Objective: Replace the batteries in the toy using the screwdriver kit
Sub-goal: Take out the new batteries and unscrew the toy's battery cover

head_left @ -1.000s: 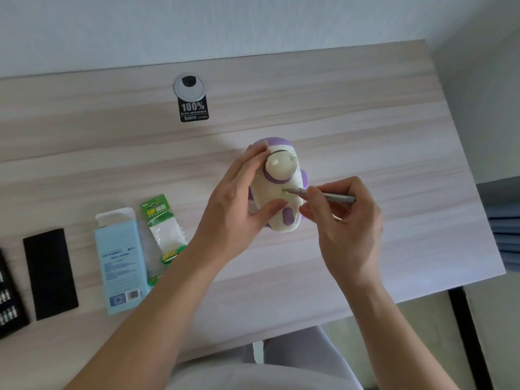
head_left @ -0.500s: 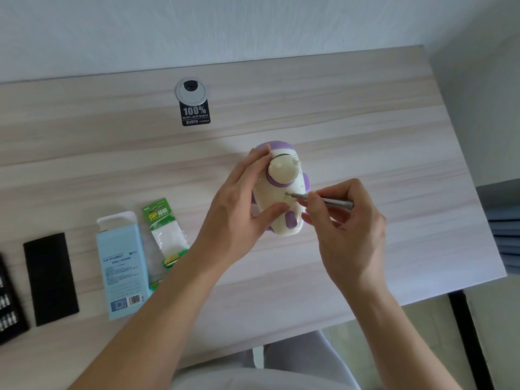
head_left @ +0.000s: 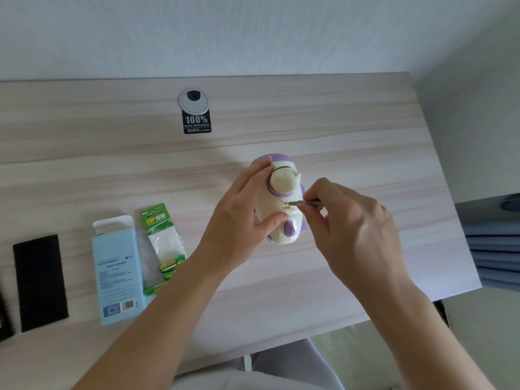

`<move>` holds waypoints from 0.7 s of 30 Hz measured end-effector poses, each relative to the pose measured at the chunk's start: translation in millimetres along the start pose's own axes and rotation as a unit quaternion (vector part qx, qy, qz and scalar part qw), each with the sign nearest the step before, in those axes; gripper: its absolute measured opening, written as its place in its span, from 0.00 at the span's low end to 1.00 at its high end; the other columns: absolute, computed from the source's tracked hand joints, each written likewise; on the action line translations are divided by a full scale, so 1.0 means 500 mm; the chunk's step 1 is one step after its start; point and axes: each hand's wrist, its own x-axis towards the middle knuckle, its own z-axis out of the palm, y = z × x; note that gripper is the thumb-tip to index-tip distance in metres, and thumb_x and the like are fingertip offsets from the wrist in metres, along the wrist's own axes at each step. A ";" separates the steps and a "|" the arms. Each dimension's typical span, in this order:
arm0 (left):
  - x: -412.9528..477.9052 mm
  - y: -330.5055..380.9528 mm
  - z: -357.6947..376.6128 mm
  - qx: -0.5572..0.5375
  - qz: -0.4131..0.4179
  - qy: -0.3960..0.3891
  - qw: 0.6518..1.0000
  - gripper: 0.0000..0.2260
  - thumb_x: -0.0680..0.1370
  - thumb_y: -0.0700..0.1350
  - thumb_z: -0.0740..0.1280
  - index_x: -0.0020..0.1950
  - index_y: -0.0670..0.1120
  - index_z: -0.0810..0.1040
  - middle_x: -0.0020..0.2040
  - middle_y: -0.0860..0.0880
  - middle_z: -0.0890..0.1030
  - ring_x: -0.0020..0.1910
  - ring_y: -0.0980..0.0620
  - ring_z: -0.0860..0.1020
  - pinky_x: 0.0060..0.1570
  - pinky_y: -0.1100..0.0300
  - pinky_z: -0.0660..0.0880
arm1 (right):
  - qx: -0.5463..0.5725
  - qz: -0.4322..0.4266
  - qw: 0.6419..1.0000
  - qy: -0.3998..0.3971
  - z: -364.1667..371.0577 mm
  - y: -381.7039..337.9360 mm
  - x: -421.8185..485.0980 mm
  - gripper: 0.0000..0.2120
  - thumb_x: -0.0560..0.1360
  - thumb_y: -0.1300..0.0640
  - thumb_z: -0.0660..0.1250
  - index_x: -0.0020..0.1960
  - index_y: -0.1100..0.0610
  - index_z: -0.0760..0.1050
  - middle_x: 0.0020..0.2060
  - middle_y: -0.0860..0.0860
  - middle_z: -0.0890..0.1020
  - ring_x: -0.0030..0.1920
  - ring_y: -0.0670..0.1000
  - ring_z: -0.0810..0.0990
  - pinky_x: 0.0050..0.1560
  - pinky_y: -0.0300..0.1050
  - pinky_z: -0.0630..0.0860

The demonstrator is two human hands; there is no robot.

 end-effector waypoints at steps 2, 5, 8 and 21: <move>0.000 -0.001 0.003 -0.003 0.004 0.001 1.000 0.31 0.72 0.45 0.77 0.73 0.43 0.71 0.76 0.53 0.68 0.74 0.58 0.67 0.69 0.65 0.67 | -0.039 -0.024 0.999 -0.014 -0.004 -0.007 0.004 0.07 0.79 0.53 0.66 0.45 0.54 0.71 0.33 0.49 0.76 0.26 0.61 0.72 0.24 0.48 0.73; -0.001 -0.003 0.005 -0.028 0.000 0.004 1.000 0.31 0.72 0.44 0.77 0.73 0.45 0.71 0.76 0.55 0.67 0.73 0.59 0.67 0.68 0.58 0.71 | -0.079 -0.038 0.995 -0.058 -0.011 -0.013 0.011 0.06 0.77 0.55 0.68 0.46 0.52 0.70 0.33 0.48 0.76 0.25 0.60 0.72 0.24 0.47 0.73; -0.002 -0.008 0.004 -0.051 -0.001 0.007 0.999 0.31 0.72 0.44 0.77 0.73 0.46 0.71 0.76 0.55 0.66 0.73 0.60 0.67 0.65 0.54 0.74 | -0.101 -0.035 0.991 -0.080 -0.017 -0.020 0.015 0.07 0.76 0.55 0.68 0.47 0.51 0.69 0.34 0.47 0.78 0.26 0.60 0.73 0.25 0.45 0.71; 0.000 -0.009 0.001 -0.070 0.008 0.016 0.997 0.30 0.72 0.43 0.76 0.73 0.45 0.72 0.76 0.55 0.66 0.72 0.58 0.68 0.59 0.55 0.77 | -0.180 0.087 0.969 -0.147 -0.037 -0.065 0.043 0.20 0.80 0.35 0.52 0.45 0.51 0.69 0.33 0.48 0.78 0.35 0.58 0.78 0.36 0.46 0.73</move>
